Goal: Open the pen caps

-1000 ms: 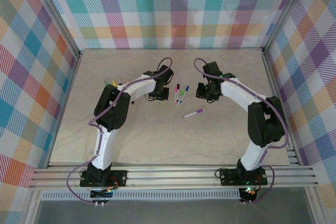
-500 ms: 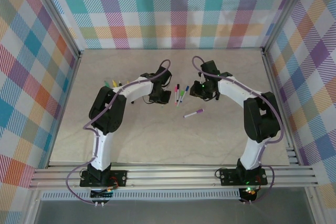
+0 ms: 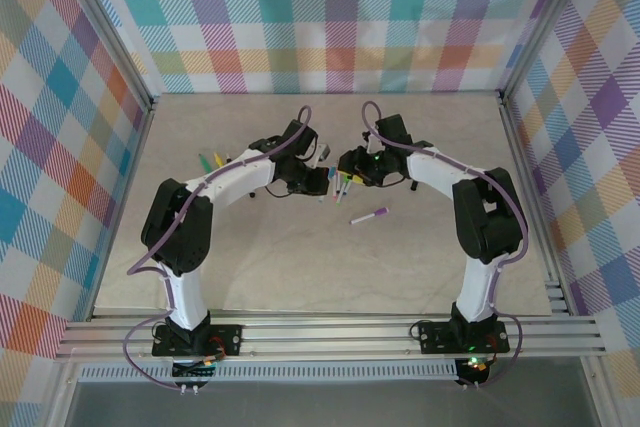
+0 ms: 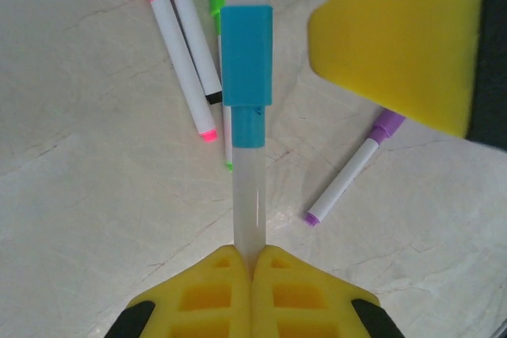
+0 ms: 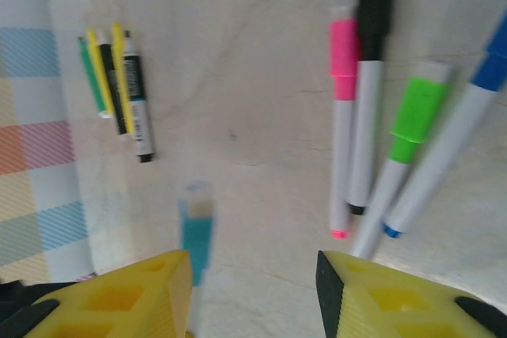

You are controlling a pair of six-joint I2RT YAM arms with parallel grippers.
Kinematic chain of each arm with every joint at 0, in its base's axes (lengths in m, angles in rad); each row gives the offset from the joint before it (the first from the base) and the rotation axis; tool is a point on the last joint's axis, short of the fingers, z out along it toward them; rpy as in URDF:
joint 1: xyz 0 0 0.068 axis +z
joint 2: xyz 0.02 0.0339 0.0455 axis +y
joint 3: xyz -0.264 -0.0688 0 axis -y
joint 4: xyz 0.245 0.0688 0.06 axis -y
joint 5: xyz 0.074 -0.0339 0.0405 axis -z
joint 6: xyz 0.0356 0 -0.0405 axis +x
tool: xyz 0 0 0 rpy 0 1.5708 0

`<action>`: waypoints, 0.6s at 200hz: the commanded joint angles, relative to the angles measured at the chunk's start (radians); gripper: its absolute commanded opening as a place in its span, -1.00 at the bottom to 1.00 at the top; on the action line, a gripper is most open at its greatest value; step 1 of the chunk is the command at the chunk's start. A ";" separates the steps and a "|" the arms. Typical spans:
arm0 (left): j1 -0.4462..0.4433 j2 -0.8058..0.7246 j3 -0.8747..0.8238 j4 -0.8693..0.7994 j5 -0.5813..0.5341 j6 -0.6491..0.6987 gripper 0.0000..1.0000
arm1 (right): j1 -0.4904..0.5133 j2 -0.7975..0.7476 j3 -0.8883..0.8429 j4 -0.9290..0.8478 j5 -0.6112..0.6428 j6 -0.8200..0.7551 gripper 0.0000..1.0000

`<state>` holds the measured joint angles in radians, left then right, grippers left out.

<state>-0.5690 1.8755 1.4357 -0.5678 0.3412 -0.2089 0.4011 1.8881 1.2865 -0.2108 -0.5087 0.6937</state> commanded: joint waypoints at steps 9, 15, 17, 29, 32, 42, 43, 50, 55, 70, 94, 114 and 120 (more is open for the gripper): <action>-0.011 -0.032 -0.016 0.012 0.043 -0.004 -1.00 | 0.017 0.017 -0.019 0.101 -0.088 0.066 -0.03; -0.012 -0.034 -0.016 0.014 0.044 -0.004 -1.00 | 0.020 0.021 -0.014 0.099 -0.087 0.066 -0.03; -0.012 -0.035 -0.015 0.014 0.044 -0.006 -1.00 | 0.022 0.023 -0.014 0.097 -0.087 0.067 -0.03; -0.015 -0.038 -0.013 0.013 0.044 -0.006 -1.00 | 0.027 0.028 -0.012 0.099 -0.086 0.069 -0.03; -0.017 -0.038 -0.013 0.013 0.043 -0.006 -1.00 | 0.030 0.030 -0.010 0.099 -0.086 0.069 -0.04; -0.018 -0.041 -0.011 0.010 0.041 -0.006 -1.00 | 0.035 0.034 -0.005 0.091 -0.081 0.068 -0.04; -0.019 -0.041 -0.010 0.010 0.042 -0.006 -1.00 | 0.036 0.034 -0.005 0.090 -0.080 0.068 -0.05; -0.020 -0.043 -0.009 0.009 0.043 -0.006 -1.00 | 0.038 0.037 -0.003 0.087 -0.079 0.065 -0.04; -0.020 -0.043 -0.007 0.009 0.044 -0.006 -1.00 | 0.039 0.038 -0.002 0.087 -0.079 0.066 -0.05; -0.025 -0.044 -0.005 0.009 0.050 -0.007 -1.00 | 0.042 0.042 0.004 0.080 -0.071 0.067 -0.10; -0.032 -0.043 -0.009 0.010 0.051 -0.007 -1.00 | 0.044 0.052 0.018 0.068 -0.071 0.067 -0.24; -0.032 -0.045 -0.010 0.011 0.061 -0.007 -1.00 | 0.044 0.058 0.024 0.067 -0.068 0.070 -0.32; -0.033 -0.047 -0.009 0.012 0.065 -0.007 -1.00 | 0.044 0.061 0.026 0.067 -0.068 0.070 -0.34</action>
<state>-0.5919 1.8744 1.4292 -0.5686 0.3683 -0.2123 0.4393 1.9305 1.2831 -0.1436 -0.5621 0.7574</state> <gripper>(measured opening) 0.050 0.348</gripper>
